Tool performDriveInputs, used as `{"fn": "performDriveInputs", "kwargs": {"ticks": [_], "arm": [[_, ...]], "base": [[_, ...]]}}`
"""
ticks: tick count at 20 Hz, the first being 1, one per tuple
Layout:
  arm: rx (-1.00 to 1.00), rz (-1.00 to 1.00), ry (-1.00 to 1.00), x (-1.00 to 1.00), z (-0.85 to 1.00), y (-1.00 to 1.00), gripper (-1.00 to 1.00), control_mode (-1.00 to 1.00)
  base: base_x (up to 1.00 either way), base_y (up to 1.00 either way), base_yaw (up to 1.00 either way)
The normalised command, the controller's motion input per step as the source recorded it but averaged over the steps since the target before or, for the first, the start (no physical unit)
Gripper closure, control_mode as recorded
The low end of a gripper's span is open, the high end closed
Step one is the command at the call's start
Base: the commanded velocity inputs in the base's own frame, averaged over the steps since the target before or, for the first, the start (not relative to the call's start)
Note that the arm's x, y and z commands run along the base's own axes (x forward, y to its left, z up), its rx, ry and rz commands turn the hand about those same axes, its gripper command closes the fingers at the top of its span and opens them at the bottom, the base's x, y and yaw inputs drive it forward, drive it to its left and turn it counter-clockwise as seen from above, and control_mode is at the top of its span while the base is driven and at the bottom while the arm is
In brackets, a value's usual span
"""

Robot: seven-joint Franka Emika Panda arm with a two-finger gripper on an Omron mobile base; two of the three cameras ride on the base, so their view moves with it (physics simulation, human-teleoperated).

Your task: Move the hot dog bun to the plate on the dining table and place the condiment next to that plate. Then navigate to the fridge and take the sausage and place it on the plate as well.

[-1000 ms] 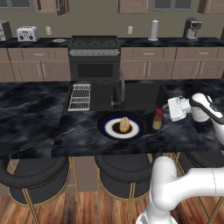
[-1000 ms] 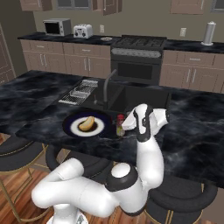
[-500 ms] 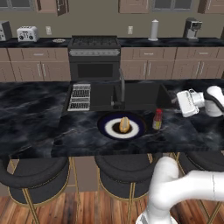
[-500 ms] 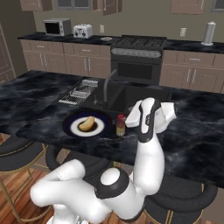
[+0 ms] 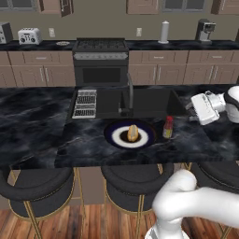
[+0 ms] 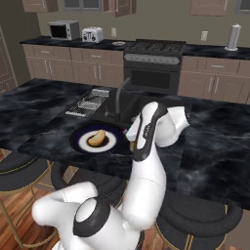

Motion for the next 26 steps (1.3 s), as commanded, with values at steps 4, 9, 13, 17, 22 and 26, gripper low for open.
{"fn": "performDriveInputs", "kwargs": {"ticks": [4, 9, 13, 17, 22, 26], "arm": [[-0.08, -0.15, 0.16, -0.67, 0.28, 0.84, -1.0, -1.0], [-0.06, -0.32, 0.16, -0.62, 0.02, 0.84, -1.0, -1.0], [-0.03, -0.44, 0.13, -0.63, 0.0, 0.69, -1.0, -1.0], [0.0, -0.52, 0.12, -0.66, 0.0, 0.48, -1.0, -1.0], [0.0, -0.57, 0.09, -0.71, 0.0, 0.35, -1.0, -1.0], [0.0, -0.48, 0.02, -0.75, 0.06, 0.08, -1.0, -1.0]], "base": [[0.0, 0.0, 0.0], [0.0, 0.0, 0.0], [0.0, 0.0, 0.0], [0.0, 0.0, 0.0], [0.0, 0.0, 0.0], [0.0, 0.0, 0.0]]}}
